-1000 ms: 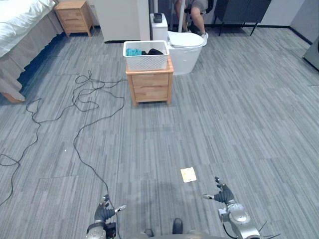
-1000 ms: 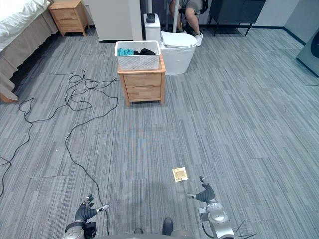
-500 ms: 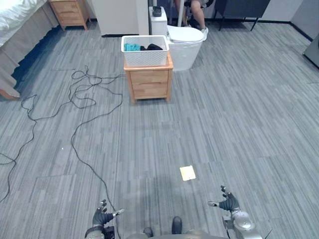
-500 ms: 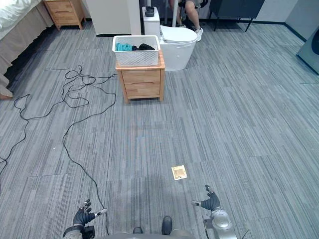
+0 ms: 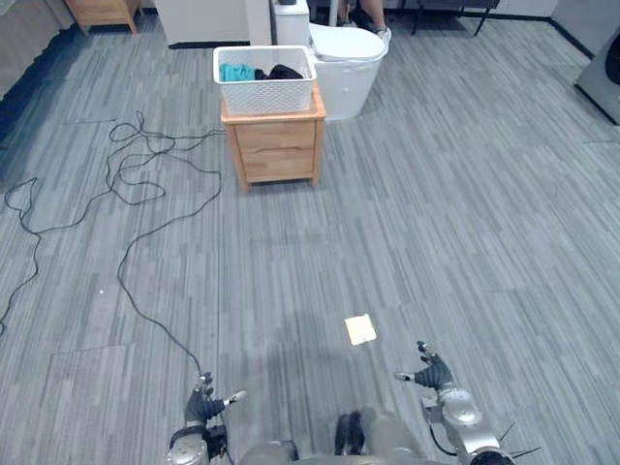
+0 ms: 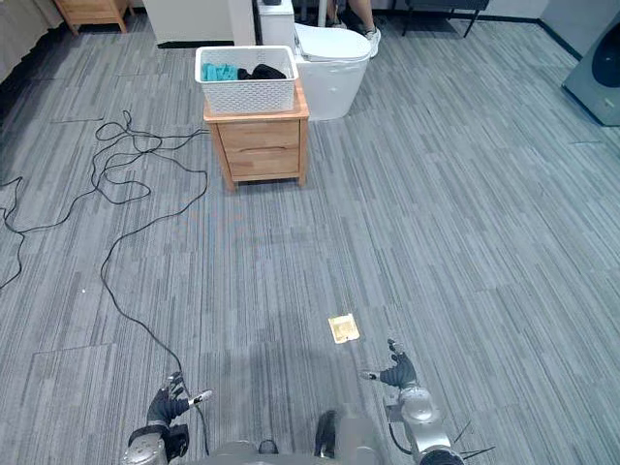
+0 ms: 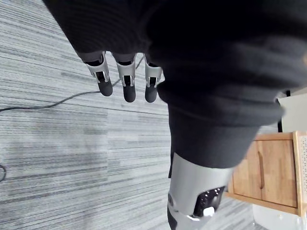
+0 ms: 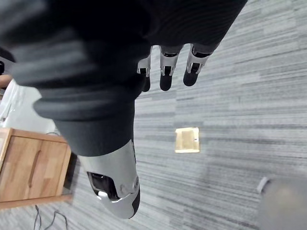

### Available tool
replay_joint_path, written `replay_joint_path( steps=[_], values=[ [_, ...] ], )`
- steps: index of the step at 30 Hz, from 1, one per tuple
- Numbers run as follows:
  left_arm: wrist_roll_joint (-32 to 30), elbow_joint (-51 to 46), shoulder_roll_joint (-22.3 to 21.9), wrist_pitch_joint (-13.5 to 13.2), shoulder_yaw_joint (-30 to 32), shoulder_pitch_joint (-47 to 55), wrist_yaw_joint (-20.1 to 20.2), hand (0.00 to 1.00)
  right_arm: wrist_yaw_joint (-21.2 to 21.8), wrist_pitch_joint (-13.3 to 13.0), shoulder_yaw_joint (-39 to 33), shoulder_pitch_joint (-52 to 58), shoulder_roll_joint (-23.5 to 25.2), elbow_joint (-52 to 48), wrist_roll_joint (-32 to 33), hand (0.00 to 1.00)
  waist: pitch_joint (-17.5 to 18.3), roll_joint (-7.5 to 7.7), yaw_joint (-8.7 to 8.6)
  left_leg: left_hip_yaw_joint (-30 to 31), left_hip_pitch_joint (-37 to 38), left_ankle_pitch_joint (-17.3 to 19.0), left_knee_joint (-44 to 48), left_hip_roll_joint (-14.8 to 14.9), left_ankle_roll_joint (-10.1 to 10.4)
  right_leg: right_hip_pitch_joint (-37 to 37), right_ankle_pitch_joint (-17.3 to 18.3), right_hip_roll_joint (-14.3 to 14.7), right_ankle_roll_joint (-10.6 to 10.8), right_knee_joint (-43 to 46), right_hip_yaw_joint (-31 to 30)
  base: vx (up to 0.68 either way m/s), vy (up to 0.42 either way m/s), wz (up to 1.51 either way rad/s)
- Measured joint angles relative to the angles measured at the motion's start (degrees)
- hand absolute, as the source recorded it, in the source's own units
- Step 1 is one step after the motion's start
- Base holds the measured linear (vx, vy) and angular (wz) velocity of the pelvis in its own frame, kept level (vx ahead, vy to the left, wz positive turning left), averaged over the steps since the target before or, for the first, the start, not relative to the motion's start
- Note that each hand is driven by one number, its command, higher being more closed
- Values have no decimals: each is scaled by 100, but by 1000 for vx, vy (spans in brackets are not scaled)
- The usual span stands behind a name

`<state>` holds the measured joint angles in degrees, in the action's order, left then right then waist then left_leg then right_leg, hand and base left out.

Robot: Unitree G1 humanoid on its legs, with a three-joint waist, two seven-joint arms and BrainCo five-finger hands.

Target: Pick up the laundry basket with both hands and put the clothes into the washing machine.

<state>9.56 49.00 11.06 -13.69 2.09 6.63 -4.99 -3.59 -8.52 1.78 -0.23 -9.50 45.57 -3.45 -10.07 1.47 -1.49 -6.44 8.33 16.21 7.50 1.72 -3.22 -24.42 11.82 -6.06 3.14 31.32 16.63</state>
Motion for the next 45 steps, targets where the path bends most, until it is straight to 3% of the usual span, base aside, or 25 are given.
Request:
replay_joint_path(
  steps=[1, 3, 5, 7, 8, 9, 11, 13, 15, 18, 19, 21, 22, 23, 25, 27, 28, 30, 32, 35, 37, 39, 42, 44, 45],
  values=[
    [0, -1, -16, -1, -3, -58, 0, 0, -1, 0, 1, -18, -16, -24, 22, 0, -84, -42, -63, 110, 145, -15, -104, 81, 44, -61, -287, 68, 11, -743, 6, 529, -112, 60],
    [-1, 11, -8, -2, 5, -97, -6, 0, 1, 3, 58, 14, -18, -94, 59, 0, -142, 11, -98, 198, 524, 168, -267, 135, 461, -124, -1096, 187, -84, -1811, -134, 576, -147, 50],
    [-1, 85, -36, -2, 34, -90, -4, 0, 2, 3, 93, 63, -23, -170, 59, 0, -135, 49, -95, 267, 644, 253, -224, 199, 599, -222, -1695, 189, -532, -1459, -283, 433, -153, 21],
    [-2, 117, -119, -1, 76, -112, 2, 0, 13, 7, 105, 24, 36, -247, 59, 0, -135, -75, -102, 329, 194, 105, 792, 427, 865, -356, -1064, 252, -681, -856, -113, 604, -275, 15],
    [0, 126, -202, 3, 143, -92, 7, 0, 21, 7, 147, 44, 38, -293, 59, 0, -197, -171, -96, 315, -341, -229, 2197, 621, 1239, -65, -846, 404, -750, -909, -65, 586, -277, 5],
    [2, 122, -294, 5, 269, -30, 16, 0, 20, 14, 216, 55, 30, -296, 60, 0, -248, -241, -48, 348, -788, -648, 3358, 846, 1353, 283, -728, 555, -807, -1062, -65, 607, -248, -14],
    [39, 122, -329, 13, 364, 123, 23, 0, -1, -6, 378, 57, 87, -317, 64, 0, -277, -247, 44, 157, -1453, -612, 5198, 1242, 1264, 1057, -525, 810, -903, -1383, -121, 609, -195, -27],
    [125, 85, -369, 31, 485, 100, 94, 0, -71, -11, 334, 70, 243, -329, 129, 0, -343, -36, 228, -426, -2137, -411, 5734, 1432, 921, 2052, -322, 821, -903, -1940, -322, 620, -160, -21],
    [124, 79, -370, 27, 491, 91, 112, 0, -120, -12, 344, 65, 244, -329, 194, 0, -303, 46, 262, -700, -2767, -316, 5176, 1403, 808, 2586, -320, 811, -881, -2460, -368, 572, -79, -10],
    [123, 87, -350, 48, 514, -9, 112, 0, -134, -8, 239, -21, 236, -313, 239, 0, -370, 164, 395, -758, -3246, -371, 2918, 967, 800, 3140, -293, 689, -639, -2884, -404, 493, 33, -14],
    [122, 88, -362, 55, 493, -41, 111, 0, -147, -7, 176, 6, 203, -299, 238, 0, -376, 174, 427, -494, -3190, -877, 1184, 569, 825, 3471, -175, 628, -442, -3047, -420, 542, 118, -12],
    [122, 104, -377, 55, 458, -22, 107, 0, -160, -10, 115, 74, 154, -273, 237, 0, -316, 47, 452, -240, -3150, -1395, 214, 442, 791, 3758, 12, 699, -221, -3132, -502, 620, 213, -30],
    [118, 143, -319, 66, 461, 15, 104, 0, -169, -7, 112, 93, 186, -169, 236, 0, -266, 129, 574, -148, -3181, -2130, 517, 372, 489, 3940, 299, 591, -109, -3039, -658, 700, 277, -34],
    [111, 156, -292, 79, 459, -27, 101, 0, -169, -7, 108, 131, 238, -136, 233, 0, -160, 304, 535, -150, -3311, -2000, 891, 178, 282, 3820, 450, 373, -30, -2578, -722, 600, 226, -18],
    [106, 165, -355, 82, 418, -82, 115, 0, -161, -6, 82, 208, 247, -127, 229, 0, -135, 351, 540, -197, -3158, -1534, 1162, 14, 132, 3168, 443, 29, 25, -814, -828, 550, 208, 6],
    [108, 295, -281, 105, 414, -83, 110, 0, -136, -2, 94, 227, 318, -78, 221, 0, -163, 429, 481, -287, -2687, -1092, 1333, -217, -59, 2400, -56, -438, 464, 1479, -966, 532, 203, 6],
    [102, 341, -242, 130, 405, -48, 103, 0, -122, 7, 123, 227, 355, 17, 215, 0, -175, 406, 404, -318, -2367, -868, 1459, -247, -137, 2147, -53, -614, 416, 2396, -928, 708, 221, -1],
    [96, 333, -168, 138, 350, 107, 80, 0, -108, 0, 295, 226, 412, 39, 150, 0, -216, 264, 373, -401, -1368, -459, 1248, -217, -202, 1648, 210, -751, -45, 3268, -566, 681, 179, -23],
    [100, 330, -78, 135, 353, 78, 79, 0, -107, -9, 357, 128, 416, 35, 81, 0, -241, 227, 346, -428, -841, -416, 909, -166, -184, 1188, 352, -590, -167, 2767, -309, 454, 61, -12],
    [100, 329, -64, 136, 363, 45, 89, 0, -109, -9, 307, 37, 393, 46, 56, 0, -241, 230, 190, -414, -424, -401, 603, -71, -155, 767, 376, -207, -82, 810, -47, 524, -17, 19],
    [85, 328, -74, 135, 254, -6, 91, 0, -107, 0, 250, 162, 345, 86, 51, 0, -187, 316, 212, -302, -204, -179, 565, -107, 221, 750, -521, 147, -238, -1210, -233, 443, -56, 31],
    [60, 327, -164, 153, 253, -19, 96, 0, -109, 29, 221, 350, 300, 152, 52, 0, -105, 404, 179, -109, -116, 91, 992, -129, 513, 796, -1119, 97, -439, -1046, -369, 477, -153, 71],
    [-14, 209, -396, 142, 291, 23, 111, 0, -117, 52, 133, 567, 270, -15, 57, 0, -65, 30, 233, -81, -1023, -96, 3251, 464, 923, 1279, -789, 332, -486, -1299, -73, 469, -192, 40],
    [-14, 218, -485, 168, 316, 153, 120, 0, -134, 41, 55, 478, 365, -62, 66, 0, -53, -87, 246, -445, -1465, -33, 4181, 1062, 900, 1726, -630, 528, -582, -1513, -37, 440, -145, -4],
    [-14, 225, -514, 185, 314, 167, 121, 0, -141, 24, 4, 469, 380, -65, 72, 0, -55, -77, 248, -515, -1519, -9, 4130, 1129, 861, 1834, -610, 525, -572, -1578, -35, 341, -83, 2]
  ],
)
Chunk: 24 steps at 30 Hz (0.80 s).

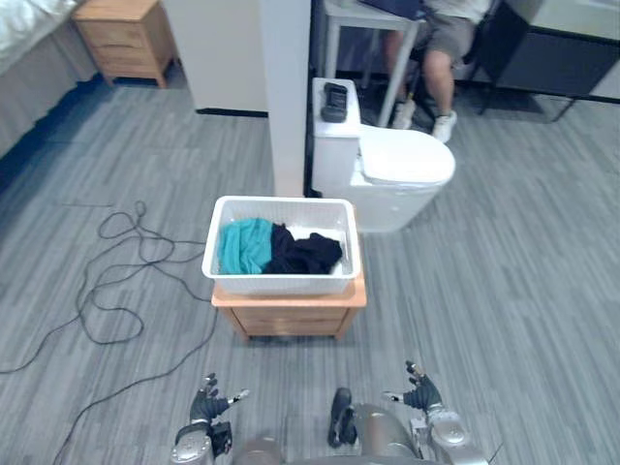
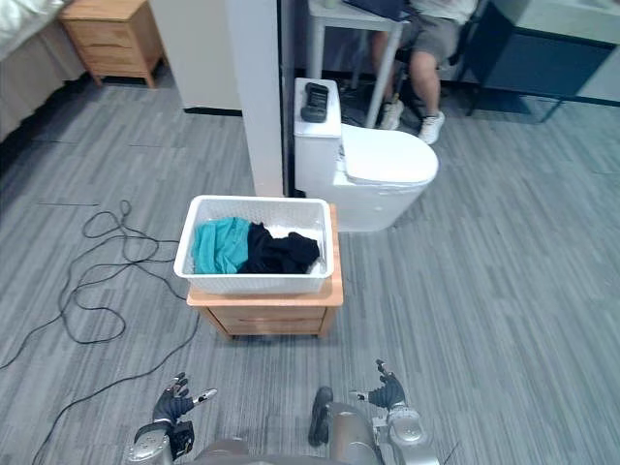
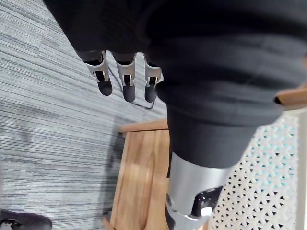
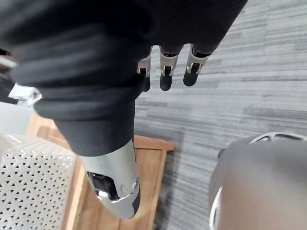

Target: Pick up the laundry basket with both hands and put the clothes into the washing machine.

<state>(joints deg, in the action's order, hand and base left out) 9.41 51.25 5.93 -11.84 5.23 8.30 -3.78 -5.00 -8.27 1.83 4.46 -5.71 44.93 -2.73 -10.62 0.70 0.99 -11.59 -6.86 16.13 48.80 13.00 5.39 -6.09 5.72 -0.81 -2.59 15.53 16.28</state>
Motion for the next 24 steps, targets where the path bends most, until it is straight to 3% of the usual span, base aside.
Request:
replay_joint_path(
  steps=[2, 4, 6, 7, 8, 12, 15, 18, 24],
  values=[
    [-1, 23, -74, 2, -5, -17, 4, 0, -21, -14, -164, -23, 7, 17, 36, 0, 3, 11, 7, -88, -144, 26, -598, 98, -42, 263, 4, -49, 12, -261, -31, 276, -27, 1],
    [-2, 59, -64, 7, -8, -62, 2, 0, -33, -13, -289, -25, 6, 95, 46, 0, 16, 24, -11, 13, -136, -6, -1911, -9, -15, 355, -1, -166, 70, -348, -47, 235, 60, 0],
    [3, 60, -63, 5, -23, -82, 1, 0, -51, -9, -383, -8, -48, 153, 47, 0, 26, 3, -18, 274, -57, -308, -3083, -206, 145, 390, 8, -266, 195, -387, -67, 140, 121, 0],
    [13, 76, -65, 2, -29, -55, -2, 0, -98, -11, -394, 41, -119, 142, 50, 0, 76, -88, -18, 410, -16, -968, -3630, -246, 143, 401, 65, -245, 351, -386, -101, 182, 222, -17],
    [16, 193, 8, 10, -47, -76, -7, 0, -128, 9, -395, 59, -103, 170, 60, 0, 111, -56, -6, 423, 51, -1345, -3697, -272, 146, 435, 83, -281, 467, -388, -214, 154, 194, -20],
    [20, 215, 254, 4, 5, 19, -6, 0, -125, -24, -421, 373, -24, -381, 122, 0, 237, 189, -22, 262, 461, -1404, -4203, -616, 25, 691, -13, -566, 708, -702, -305, 105, 165, -9],
    [90, -229, 378, 2, 228, 181, -6, 0, -122, -36, -554, 490, -25, -996, 214, 0, 297, 242, -26, 143, 641, -1466, -4489, -803, -93, 688, -60, -713, 839, -808, -385, 32, 107, -14],
    [226, -999, 519, -60, 447, 249, -12, 0, -125, -47, -789, 472, -153, -1402, 312, 0, 369, 161, -25, 120, 714, -1486, -4675, -923, -128, 692, -76, -771, 930, -899, -407, 24, 64, -4],
    [238, -1549, 828, -210, 445, -3, -59, 0, -117, -38, -738, -8, -416, -1490, 339, 0, 439, 47, -19, 52, 751, -1532, -4871, -990, -191, 699, -162, -745, 989, -1108, -472, 44, 19, -6]
  ],
)
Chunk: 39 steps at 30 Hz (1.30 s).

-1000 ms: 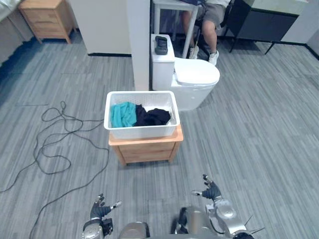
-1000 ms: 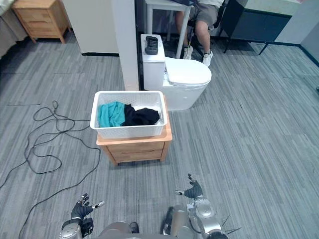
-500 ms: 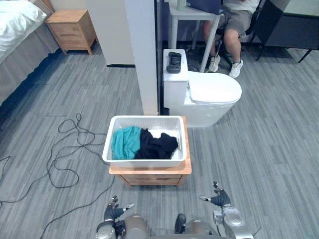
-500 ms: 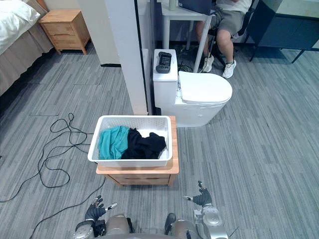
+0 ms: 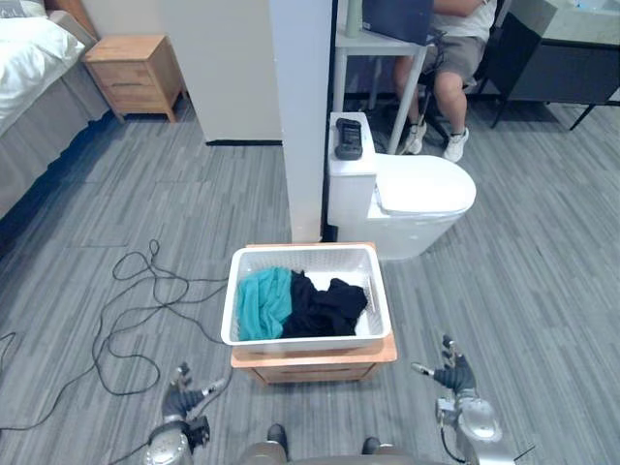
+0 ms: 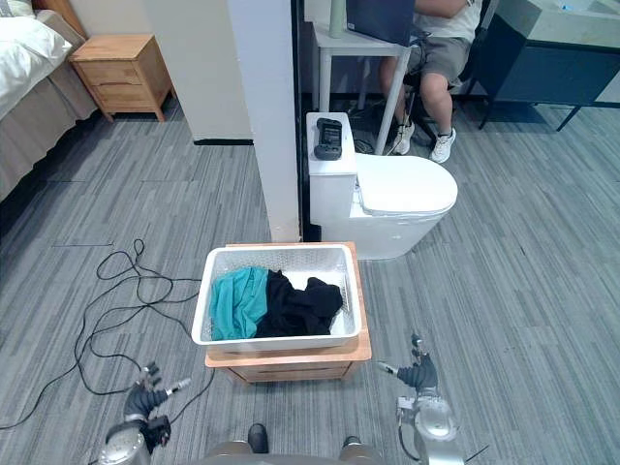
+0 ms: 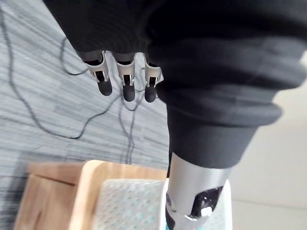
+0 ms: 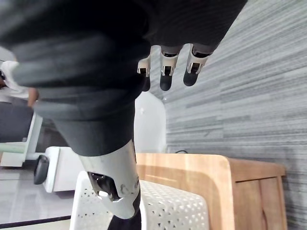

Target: Pick up the laundry basket with both hands and put the clothes into the washing machine.

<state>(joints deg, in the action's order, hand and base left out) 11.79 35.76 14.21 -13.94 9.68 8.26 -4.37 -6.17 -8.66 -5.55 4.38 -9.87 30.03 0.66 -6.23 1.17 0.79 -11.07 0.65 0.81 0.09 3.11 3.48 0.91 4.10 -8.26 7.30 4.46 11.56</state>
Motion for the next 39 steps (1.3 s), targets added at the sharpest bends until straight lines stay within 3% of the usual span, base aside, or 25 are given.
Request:
replay_joint_path(
  steps=[4, 7, 9, 11, 15, 19, 20, 31, 39],
  values=[
    [-37, -5, 23, 23, -78, -556, -222, 0, -53, 11, 396, -776, -203, 271, 0, 0, -57, -4, -7, -38, -71, -8, -32, -1, -11, -33, -97, 30, -14, -180, -39, 47, 6, -7],
    [-160, 463, 232, 55, -386, -1613, -458, 0, -148, 29, 665, -1976, -188, 1118, 3, 0, -422, 3, 22, -39, -399, -33, 154, 32, -45, -325, -146, 31, -72, -19, -86, -59, 4, -3],
    [-296, 956, 458, 135, -567, -2609, -609, 0, -165, 48, 846, -3014, -155, 1737, 51, 0, -867, 17, 39, -46, -809, -33, 454, 87, -47, -740, -179, 35, -118, 234, -160, -156, 1, -12],
    [-302, 1584, 588, 233, -585, -3630, -745, 0, -311, 146, 816, -3995, -130, 2374, 119, 0, -1325, 16, 115, -53, -1142, -33, 704, 125, -47, -1100, -190, 29, -135, 461, -264, -154, -2, -14],
    [-314, 1959, 657, 263, -759, -4377, -871, 0, -576, 279, 556, -4920, 30, 3036, 307, 0, -1671, 17, 160, -94, -1526, -31, 959, 197, -50, -1506, -226, 63, -188, 655, -401, -90, -8, -14],
    [-406, 2342, 429, 377, -912, -4779, -1082, 0, -656, 400, 336, -5372, 216, 3431, 320, 0, -1775, -12, 165, -84, -1831, -29, 1108, 286, -51, -1815, -273, 122, -229, 772, -440, -78, -2, -6],
    [-425, 2342, 403, 382, -917, -4809, -1089, 100, -661, 441, 329, -5403, 256, 3451, 317, 100, -1783, -26, 161, -63, -1873, -29, 1118, 295, -51, -1860, -272, 122, -229, 792, -438, -50, 11, 1],
    [-570, 2491, 351, 477, -958, -4788, -1195, 100, -789, 404, 725, -5332, 62, 3297, 270, 100, -1843, -70, 151, 28, -2094, -52, 1178, 269, -99, -2120, -245, 92, -230, 1015, -394, -36, 9, 3],
    [-336, 1359, 171, 463, -1171, -3444, -1202, 100, -933, 436, 1000, -3922, 43, 1780, 273, 100, -1840, -68, 137, 20, -1683, -132, 855, 271, -92, -1736, -245, 121, -230, 781, -352, 57, 3, 1]
  ],
)
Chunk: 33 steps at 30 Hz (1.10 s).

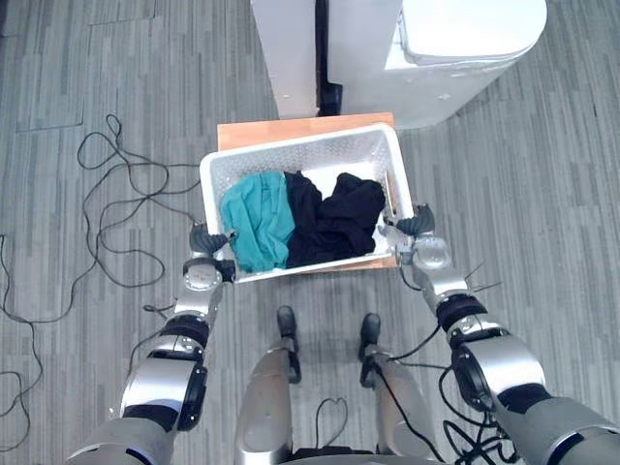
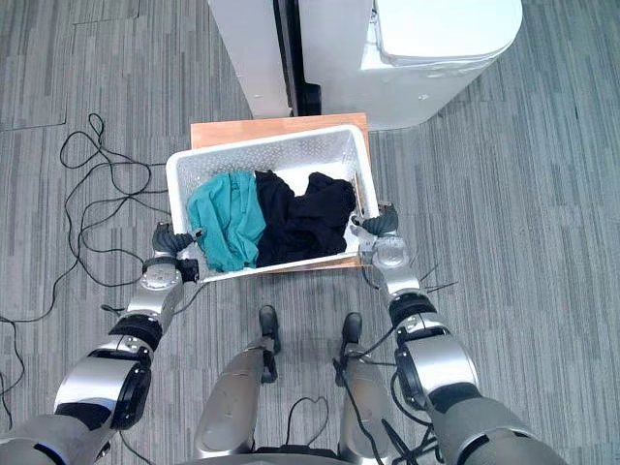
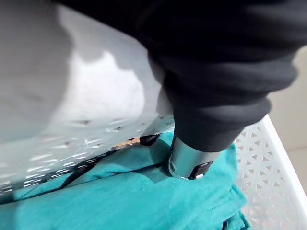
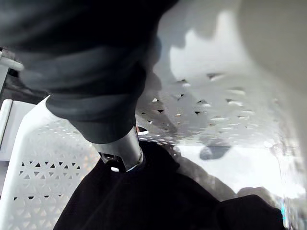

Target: Pick up the laundry basket with both hands and put the clothes into the washing machine.

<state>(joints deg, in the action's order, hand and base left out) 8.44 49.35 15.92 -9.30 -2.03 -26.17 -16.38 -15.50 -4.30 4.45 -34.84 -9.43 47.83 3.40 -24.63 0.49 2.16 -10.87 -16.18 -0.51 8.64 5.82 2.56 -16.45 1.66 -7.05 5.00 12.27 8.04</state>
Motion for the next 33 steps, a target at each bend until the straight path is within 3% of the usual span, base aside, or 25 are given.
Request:
replay_joint_path(
  steps=[6, 12, 16, 18, 21, 23, 24, 25, 26, 28, 29, 30, 31, 32, 33],
  values=[
    [57, -1993, -295, 3, -147, 1638, 8, 100, -56, 18, -59, 1440, -35, -1474, -10, 100, 78, 11, -27, 137, 356, -87, -304, -32, 72, 432, 0, 49, -1, -269, 173, 39, 7, 12],
    [52, -3670, -423, -2, -211, 3286, 159, 100, 177, 10, -64, 2798, -12, -2846, 9, 100, 849, 23, -27, -82, 892, -75, -554, 17, 117, 878, -6, 146, -6, -570, 0, 65, -12, -16],
    [74, -4141, -460, -7, -219, 3665, 282, 100, 331, 3, -64, 3048, -171, -3369, 4, 100, 1157, 48, -24, -65, 1171, 184, -443, 83, 201, 917, -118, 297, -34, -664, -582, -12, -13, -73],
    [100, -4189, -456, -3, -237, 3680, 342, 100, 338, 5, -64, 3072, -224, -3478, -5, 100, 1223, 88, -149, -202, 1229, 294, -359, 103, 212, 905, -264, 346, -3, -822, -860, -50, 22, -89],
    [113, -4411, -449, -3, -237, 3872, 376, 100, 350, 11, -69, 3270, -238, -3796, -37, 100, 1332, 210, -168, -779, 1301, 705, -33, 138, 234, 745, -600, 485, 41, -1102, -1739, -56, 70, -145],
    [135, -4475, -452, 1, -238, 3923, 387, 100, 392, 14, -69, 3278, -269, -3844, -74, 100, 1348, 212, -257, -1125, 1267, 1045, 442, 223, 150, 661, -796, 586, -26, -1271, -2190, -36, 66, -178],
    [220, -4477, -460, 9, -238, 3915, 396, 100, 408, 28, -69, 3277, -274, -3843, -74, 100, 1371, 169, -395, -1465, 1248, 1191, 679, 361, 92, 607, -805, 566, -554, -1389, -1848, -49, 69, -170],
    [238, -4477, -460, 15, -232, 3920, 396, 100, 413, 34, -68, 3280, -253, -3844, -74, 100, 1378, 153, -435, -1808, 1348, 1212, 744, 497, 58, 499, -785, 442, -1443, -1245, -826, -29, 69, -183],
    [244, -4478, -450, 21, -232, 3920, 396, 100, 418, 38, -69, 3282, -249, -3843, -74, 100, 1379, 149, -431, -1961, 1436, 1223, 742, 561, 42, 411, -780, 343, -1706, -1117, -237, 1, 55, -191],
    [283, -4480, -471, 49, -232, 3924, 397, 100, 428, 47, -69, 3286, -259, -3843, -82, 100, 1411, 162, -448, -2580, 1863, 1422, 746, 628, 152, 300, -708, -114, -1823, -614, 1581, 37, -19, -203],
    [317, -4481, -476, 52, -219, 3923, 397, 100, 433, 47, -67, 3288, -249, -3837, -84, 100, 1468, 128, -439, -2952, 2083, 1472, 719, 680, 208, 349, -692, -247, -1842, -533, 2290, 65, -56, -199],
    [322, -4481, -481, 53, -217, 3923, 397, 100, 434, 47, -67, 3287, -246, -3837, -84, 100, 1543, 87, -440, -3132, 2129, 1472, 684, 718, 208, 382, -595, -267, -1870, -526, 2631, 72, -53, -206],
    [326, -4530, -490, 53, -209, 3911, 397, 100, 435, 47, -67, 3252, -265, -3837, -83, 100, 1631, 22, -423, -3475, 2288, 1478, 536, 756, 218, 375, -394, -323, -1668, -434, 3235, 107, -156, -208],
    [330, -4588, -490, 52, -185, 3904, 392, 100, 437, 46, -67, 3213, -251, -3837, -82, 100, 1651, 25, -400, -3714, 2447, 1558, 585, 793, 347, 275, -356, -327, -1336, -235, 3245, 131, -173, -207],
    [334, -4591, -491, 56, -184, 3900, 390, 100, 436, 47, -68, 3209, -251, -3837, -82, 100, 1651, 23, -395, -3803, 2529, 1611, 704, 865, 429, 206, -358, -274, -1159, -124, 3069, 205, -253, -192]
  ],
)
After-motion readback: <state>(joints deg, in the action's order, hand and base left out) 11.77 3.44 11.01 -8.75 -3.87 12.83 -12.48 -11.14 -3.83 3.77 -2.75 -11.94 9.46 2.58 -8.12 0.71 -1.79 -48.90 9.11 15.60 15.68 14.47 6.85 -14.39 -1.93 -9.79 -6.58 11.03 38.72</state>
